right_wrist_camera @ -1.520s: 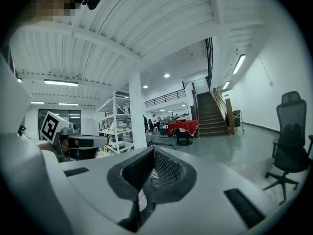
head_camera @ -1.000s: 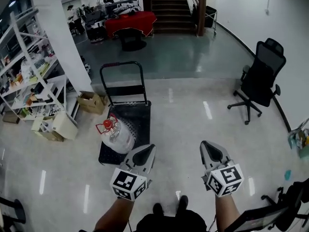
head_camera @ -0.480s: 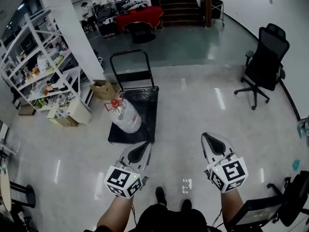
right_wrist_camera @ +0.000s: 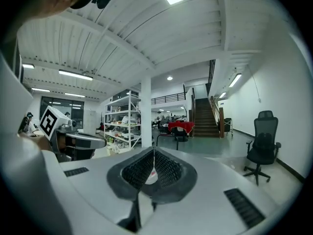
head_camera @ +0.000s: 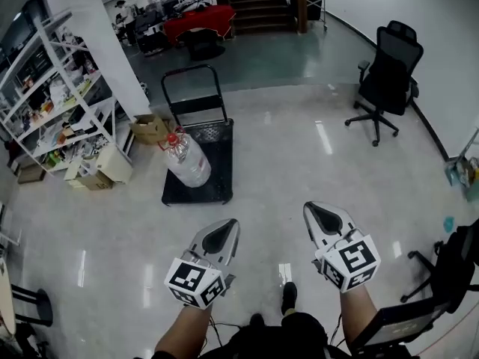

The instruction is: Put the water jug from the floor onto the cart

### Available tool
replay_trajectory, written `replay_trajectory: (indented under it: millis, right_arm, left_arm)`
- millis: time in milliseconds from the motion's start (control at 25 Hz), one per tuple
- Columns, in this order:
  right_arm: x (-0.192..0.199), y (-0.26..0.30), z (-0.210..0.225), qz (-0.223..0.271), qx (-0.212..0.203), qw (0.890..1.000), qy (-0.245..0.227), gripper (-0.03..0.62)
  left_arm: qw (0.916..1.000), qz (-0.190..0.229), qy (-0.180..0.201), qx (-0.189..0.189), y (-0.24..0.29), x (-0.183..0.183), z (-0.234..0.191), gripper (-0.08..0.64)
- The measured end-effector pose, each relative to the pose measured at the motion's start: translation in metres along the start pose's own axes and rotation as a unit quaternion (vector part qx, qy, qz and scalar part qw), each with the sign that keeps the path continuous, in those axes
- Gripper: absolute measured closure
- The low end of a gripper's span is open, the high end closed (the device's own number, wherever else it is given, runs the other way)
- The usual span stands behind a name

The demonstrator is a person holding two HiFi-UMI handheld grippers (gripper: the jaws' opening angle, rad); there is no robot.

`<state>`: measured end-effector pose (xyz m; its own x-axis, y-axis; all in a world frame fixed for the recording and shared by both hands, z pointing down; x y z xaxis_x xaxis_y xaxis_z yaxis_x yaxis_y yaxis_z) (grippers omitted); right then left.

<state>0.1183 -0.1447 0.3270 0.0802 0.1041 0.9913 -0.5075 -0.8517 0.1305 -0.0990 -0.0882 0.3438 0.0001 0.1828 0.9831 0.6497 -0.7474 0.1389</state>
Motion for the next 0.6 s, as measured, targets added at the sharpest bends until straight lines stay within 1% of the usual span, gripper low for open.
replay_trajectory:
  millis: [80, 120, 200, 280, 360, 480, 600]
  right_arm:
    - [0.007, -0.025, -0.024, -0.015, -0.007, 1.0, 0.002, 0.589]
    - [0.009, -0.038, -0.036, -0.021, -0.008, 1.0, 0.004, 0.589]
    - [0.01, -0.066, -0.051, -0.027, -0.007, 1.0, 0.007, 0.589]
    - [0.013, -0.096, -0.055, -0.032, -0.006, 0.999, 0.01, 0.589]
    - [0.018, -0.128, -0.057, -0.033, -0.004, 0.999, 0.011, 0.589]
    - [0.019, -0.173, -0.065, -0.018, -0.01, 1.0, 0.008, 0.589]
    - [0.024, -0.218, -0.063, -0.01, -0.02, 1.0, 0.014, 0.589]
  left_arm:
    - [0.9998, -0.014, -0.003, 0.014, -0.024, 0.007, 0.016, 0.558]
    - [0.9997, -0.014, 0.002, 0.019, -0.036, 0.008, 0.025, 0.558]
    - [0.9995, 0.001, 0.011, 0.028, -0.056, 0.007, 0.046, 0.558]
    - [0.9992, 0.013, 0.02, 0.031, -0.069, 0.006, 0.076, 0.558]
    - [0.9988, 0.012, 0.032, 0.034, -0.078, 0.009, 0.109, 0.558]
    - [0.9991, 0.01, 0.024, 0.033, -0.096, 0.018, 0.151, 0.558]
    - [0.9996, 0.015, 0.016, 0.02, -0.111, 0.027, 0.195, 0.558]
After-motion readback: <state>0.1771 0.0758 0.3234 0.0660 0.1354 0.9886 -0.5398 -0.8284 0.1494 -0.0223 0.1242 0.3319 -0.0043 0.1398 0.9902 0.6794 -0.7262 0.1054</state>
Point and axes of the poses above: the fingertips, and each gripper's own axes: y forward along the fingers, z to its right, x out of its underside, the point moved 6 cm from there along -y, backward along the fingers, and after that the axes turned 14 degrees about x, right-handed, at the moved point
